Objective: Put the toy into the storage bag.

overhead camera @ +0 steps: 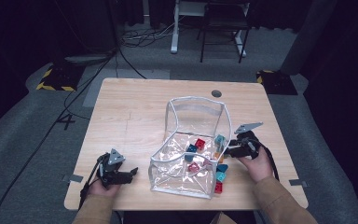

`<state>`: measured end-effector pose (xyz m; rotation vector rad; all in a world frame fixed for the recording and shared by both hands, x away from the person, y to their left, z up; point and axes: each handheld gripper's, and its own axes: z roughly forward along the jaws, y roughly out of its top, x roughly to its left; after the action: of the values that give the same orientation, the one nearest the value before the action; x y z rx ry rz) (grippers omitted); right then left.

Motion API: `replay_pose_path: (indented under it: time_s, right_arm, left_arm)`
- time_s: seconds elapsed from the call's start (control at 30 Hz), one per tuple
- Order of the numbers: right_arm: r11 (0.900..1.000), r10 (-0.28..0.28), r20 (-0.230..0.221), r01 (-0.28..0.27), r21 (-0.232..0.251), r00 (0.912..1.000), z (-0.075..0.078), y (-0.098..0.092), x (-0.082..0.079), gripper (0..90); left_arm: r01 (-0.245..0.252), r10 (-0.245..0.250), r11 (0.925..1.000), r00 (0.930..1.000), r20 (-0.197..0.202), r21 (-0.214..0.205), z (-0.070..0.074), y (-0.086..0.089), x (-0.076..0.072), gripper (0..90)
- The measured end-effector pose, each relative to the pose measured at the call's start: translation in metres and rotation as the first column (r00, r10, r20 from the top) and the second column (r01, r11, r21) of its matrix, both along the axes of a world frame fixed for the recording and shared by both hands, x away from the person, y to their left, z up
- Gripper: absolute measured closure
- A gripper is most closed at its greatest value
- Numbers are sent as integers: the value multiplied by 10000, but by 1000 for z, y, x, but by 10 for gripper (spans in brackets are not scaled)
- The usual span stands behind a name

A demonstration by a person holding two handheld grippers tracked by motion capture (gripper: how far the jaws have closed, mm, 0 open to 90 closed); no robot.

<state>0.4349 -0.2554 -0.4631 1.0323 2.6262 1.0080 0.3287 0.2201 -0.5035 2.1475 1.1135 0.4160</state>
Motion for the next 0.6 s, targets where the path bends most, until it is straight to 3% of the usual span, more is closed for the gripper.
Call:
replay_pose_path:
  time_s: [0.37, 0.6]
  right_arm:
    - [9993, -115, -53, 113, -349, 9999, -11, 3, 8, 483]
    - [9969, -206, -22, 204, -756, 9998, -15, 3, 6, 576]
  left_arm:
    - [1, -1, 10000, 10000, 2, 4, 0, 0, 0, 206]
    - [0, 0, 10000, 10000, 1, 0, 0, 0, 0, 206]
